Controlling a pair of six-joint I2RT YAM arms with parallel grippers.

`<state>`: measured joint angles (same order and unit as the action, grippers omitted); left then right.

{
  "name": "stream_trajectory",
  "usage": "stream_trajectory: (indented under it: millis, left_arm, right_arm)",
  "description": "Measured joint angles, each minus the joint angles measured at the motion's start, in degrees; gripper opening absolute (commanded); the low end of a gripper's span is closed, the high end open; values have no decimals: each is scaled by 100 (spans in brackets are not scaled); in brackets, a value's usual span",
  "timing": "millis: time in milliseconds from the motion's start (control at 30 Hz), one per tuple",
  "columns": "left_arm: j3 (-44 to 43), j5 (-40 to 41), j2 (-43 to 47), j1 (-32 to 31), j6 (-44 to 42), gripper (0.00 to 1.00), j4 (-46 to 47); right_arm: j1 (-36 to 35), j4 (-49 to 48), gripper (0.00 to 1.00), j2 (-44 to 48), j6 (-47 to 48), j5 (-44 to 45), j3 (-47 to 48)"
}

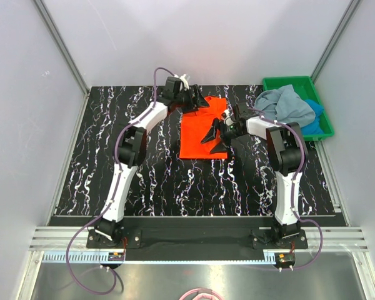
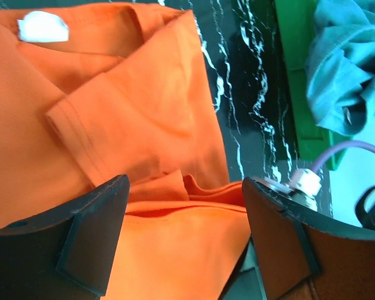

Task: Fold and stack the t-shirts
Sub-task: Fold the tshirt

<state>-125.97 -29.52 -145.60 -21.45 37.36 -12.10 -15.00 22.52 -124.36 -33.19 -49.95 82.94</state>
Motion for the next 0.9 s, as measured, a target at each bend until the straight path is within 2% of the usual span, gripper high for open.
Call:
stream_trajectory:
  millis: [67,167,300,433,533,667,767,900]
  left_arm:
    - [2,105,0,-2,-7,79,-33]
    - [179,151,144,2,-162,84,-164]
    - [671,153,787,55,-531,90,-723]
    - [1519,225,2083,245,-1091,89,-1244]
    - [2277,238,3156,415,-1375,88,-1622]
    - [3322,238,4033,623,-1561,84,-1906]
    - [4079,234,4133,649,-1613,80,-2041]
    - [4903,214,4116,619,-1598,77,-2256]
  right_arm:
    - [0,13,81,22,11,2,-9]
    - [0,87,81,61,120,24,24]
    - [0,461,84,133,708,310,498]
    - [74,726,84,350,1360,739,1292]
    - [328,734,83,809,1499,944,1491]
    - [870,734,81,1473,1547,1296,1097]
    - [1167,872,79,1759,1617,1495,470]
    - [1145,1078,77,1779,1725,1530,-330]
